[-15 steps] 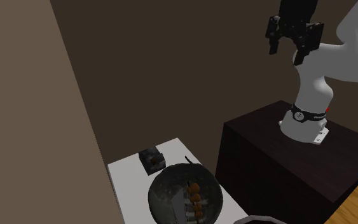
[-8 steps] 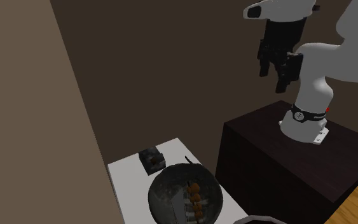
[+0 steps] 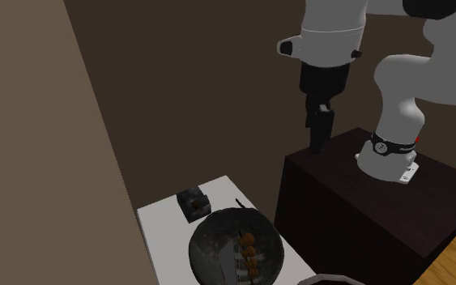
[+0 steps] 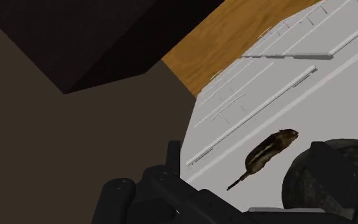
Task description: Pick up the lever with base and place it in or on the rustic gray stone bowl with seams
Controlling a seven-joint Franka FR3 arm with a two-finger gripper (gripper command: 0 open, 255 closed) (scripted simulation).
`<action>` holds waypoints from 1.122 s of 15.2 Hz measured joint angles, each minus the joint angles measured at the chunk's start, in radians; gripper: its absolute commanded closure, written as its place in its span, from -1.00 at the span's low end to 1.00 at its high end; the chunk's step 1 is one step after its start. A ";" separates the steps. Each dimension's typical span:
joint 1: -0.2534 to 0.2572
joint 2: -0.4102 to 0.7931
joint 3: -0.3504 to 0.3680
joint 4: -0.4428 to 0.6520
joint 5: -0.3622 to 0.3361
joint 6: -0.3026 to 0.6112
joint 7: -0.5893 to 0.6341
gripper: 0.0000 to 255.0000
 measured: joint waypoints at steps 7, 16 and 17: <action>-0.025 0.250 -0.003 0.184 -0.058 0.098 0.238 -1.00; -0.021 0.561 -0.064 0.479 -0.119 0.156 0.508 -1.00; -0.019 0.589 -0.072 0.507 -0.122 0.160 0.535 -1.00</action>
